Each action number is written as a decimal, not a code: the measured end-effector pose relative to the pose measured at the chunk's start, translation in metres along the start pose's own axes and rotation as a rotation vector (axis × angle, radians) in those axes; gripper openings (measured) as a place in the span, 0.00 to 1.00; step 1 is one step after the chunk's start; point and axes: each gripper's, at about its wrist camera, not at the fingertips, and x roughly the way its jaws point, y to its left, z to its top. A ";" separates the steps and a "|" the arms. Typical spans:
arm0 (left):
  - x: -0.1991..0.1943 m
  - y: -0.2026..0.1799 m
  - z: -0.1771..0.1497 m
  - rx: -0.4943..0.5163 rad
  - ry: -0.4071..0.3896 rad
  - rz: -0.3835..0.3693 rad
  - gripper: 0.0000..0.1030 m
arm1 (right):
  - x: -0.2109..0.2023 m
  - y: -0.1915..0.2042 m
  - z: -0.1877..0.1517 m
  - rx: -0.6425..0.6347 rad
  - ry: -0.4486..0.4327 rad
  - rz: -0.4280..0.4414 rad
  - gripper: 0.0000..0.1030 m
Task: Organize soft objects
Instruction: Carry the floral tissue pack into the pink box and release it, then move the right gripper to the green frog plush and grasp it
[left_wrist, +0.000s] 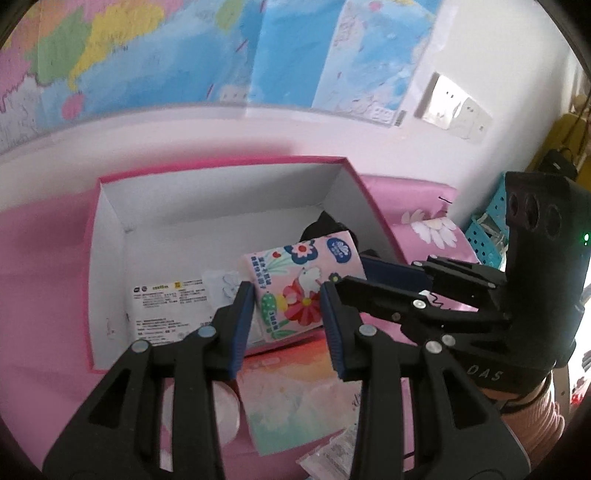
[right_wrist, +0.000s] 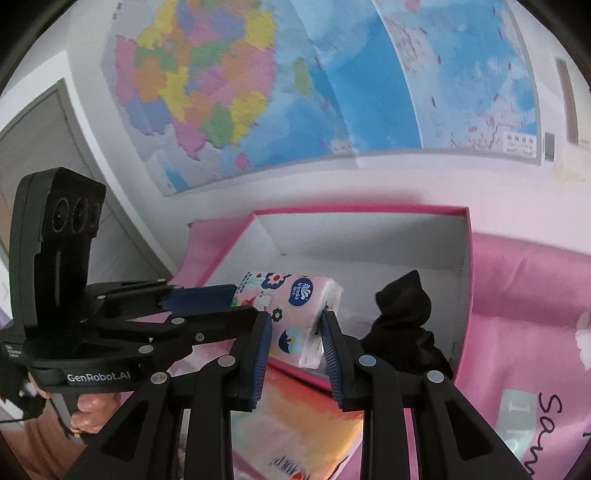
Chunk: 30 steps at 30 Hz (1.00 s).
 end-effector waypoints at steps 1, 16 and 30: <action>0.003 0.001 -0.001 -0.006 0.009 0.001 0.37 | 0.005 -0.004 0.000 0.011 0.009 -0.001 0.27; -0.046 -0.008 -0.049 0.089 -0.124 0.133 0.39 | -0.029 0.005 -0.027 0.029 -0.041 0.034 0.37; -0.081 -0.019 -0.114 0.129 -0.151 0.229 0.50 | -0.069 0.071 -0.093 -0.109 0.027 0.191 0.49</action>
